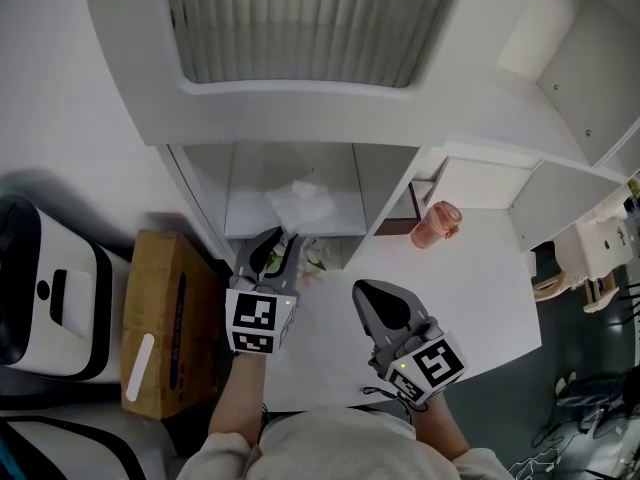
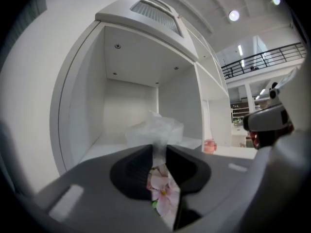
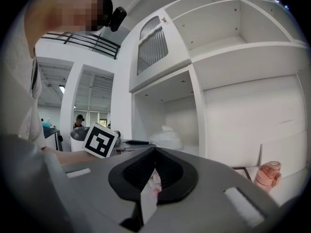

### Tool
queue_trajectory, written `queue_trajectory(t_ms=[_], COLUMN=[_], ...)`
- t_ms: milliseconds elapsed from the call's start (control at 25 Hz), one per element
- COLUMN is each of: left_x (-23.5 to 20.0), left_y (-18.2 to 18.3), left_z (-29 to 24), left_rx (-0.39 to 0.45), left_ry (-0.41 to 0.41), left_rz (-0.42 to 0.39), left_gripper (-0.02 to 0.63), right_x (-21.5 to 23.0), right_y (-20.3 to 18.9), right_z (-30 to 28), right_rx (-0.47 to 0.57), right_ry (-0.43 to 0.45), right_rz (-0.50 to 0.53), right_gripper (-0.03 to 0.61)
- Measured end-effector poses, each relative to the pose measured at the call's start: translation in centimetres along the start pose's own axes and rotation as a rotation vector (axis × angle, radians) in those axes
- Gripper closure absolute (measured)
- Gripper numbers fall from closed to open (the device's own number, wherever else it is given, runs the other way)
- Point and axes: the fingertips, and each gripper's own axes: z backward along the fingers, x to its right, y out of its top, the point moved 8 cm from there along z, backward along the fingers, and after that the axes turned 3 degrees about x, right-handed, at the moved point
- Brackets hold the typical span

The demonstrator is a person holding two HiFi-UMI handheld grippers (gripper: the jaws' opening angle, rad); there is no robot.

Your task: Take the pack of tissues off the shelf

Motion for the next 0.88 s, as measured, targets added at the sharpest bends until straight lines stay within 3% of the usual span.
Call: queue_trajectory(t_ms=[240, 880], left_x=[0.2, 1.4], left_y=[0.5, 1.5], left_z=[0.4, 5.2], left_rx=[0.028, 0.072], left_ry=[0.039, 0.078], left_rz=[0.011, 0.054], left_gripper=[0.588, 0.595], right_x=[0.9, 0.4], right_y=[0.0, 0.2], right_z=[0.9, 1.3], right_rx=[0.008, 0.037], right_ry=[-0.021, 0.039], right_rz=[-0.006, -0.006], right_gripper=[0.578, 0.578])
